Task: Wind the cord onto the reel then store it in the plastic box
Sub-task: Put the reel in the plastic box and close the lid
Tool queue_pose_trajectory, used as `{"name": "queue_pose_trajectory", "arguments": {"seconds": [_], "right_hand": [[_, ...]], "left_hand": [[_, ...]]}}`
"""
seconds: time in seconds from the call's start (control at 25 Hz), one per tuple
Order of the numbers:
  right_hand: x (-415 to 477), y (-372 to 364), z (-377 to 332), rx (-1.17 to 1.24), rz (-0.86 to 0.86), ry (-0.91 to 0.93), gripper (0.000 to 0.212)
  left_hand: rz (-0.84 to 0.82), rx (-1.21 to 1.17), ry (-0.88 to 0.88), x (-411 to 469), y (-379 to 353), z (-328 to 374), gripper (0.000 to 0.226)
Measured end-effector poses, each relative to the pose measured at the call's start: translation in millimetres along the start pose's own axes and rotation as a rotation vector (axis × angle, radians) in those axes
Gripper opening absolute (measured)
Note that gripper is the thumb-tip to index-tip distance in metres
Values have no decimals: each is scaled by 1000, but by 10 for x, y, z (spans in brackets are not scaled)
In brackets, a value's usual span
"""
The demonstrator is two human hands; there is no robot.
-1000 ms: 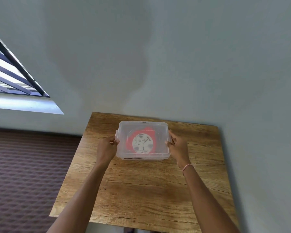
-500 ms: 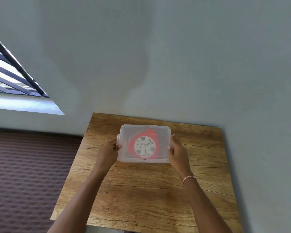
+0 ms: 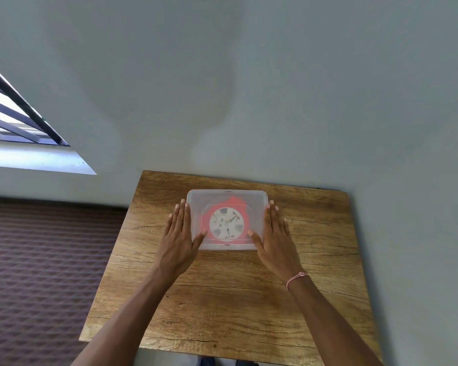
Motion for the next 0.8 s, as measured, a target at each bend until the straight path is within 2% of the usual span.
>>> {"name": "queue_pose_trajectory", "arguments": {"seconds": [0.24,0.36,0.4,0.48,0.52,0.64,0.72,0.8], "right_hand": [[39,-56,23,12,-79,-55,87],[-12,-28,-8,141,-102,-53,90],[-43,-4,-10,296,-82,-76,87],[-139,2,37,720,8,-204,72],[-183,-22,81,951,37,-303,64],[-173,-176,250,1513,-40,-580,58],[-156,-206,298,1658,-88,-673,58],[-148,-205,319,1732,-58,-723,59]], "left_hand": [[-37,-37,6,27,-35,-19,102],[-84,-354,13,0,-4,6,111],[-70,-519,51,-38,12,-22,103],[19,-894,180,-158,31,-75,62],[25,-1070,240,-182,0,-93,50],[-98,-1455,431,-138,-188,-181,48],[-126,-1536,538,-120,-214,-271,41],[-110,-1600,573,-111,-199,-306,33]]}}
Point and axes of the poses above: each hand's wrist, its own x-axis towards the middle knuckle, its own y-axis out of the back of the hand, z = x × y, the point moved 8 cm from there along x, towards the middle knuckle, and after that the axes turned 3 degrees about -z, right-handed, at the moved point
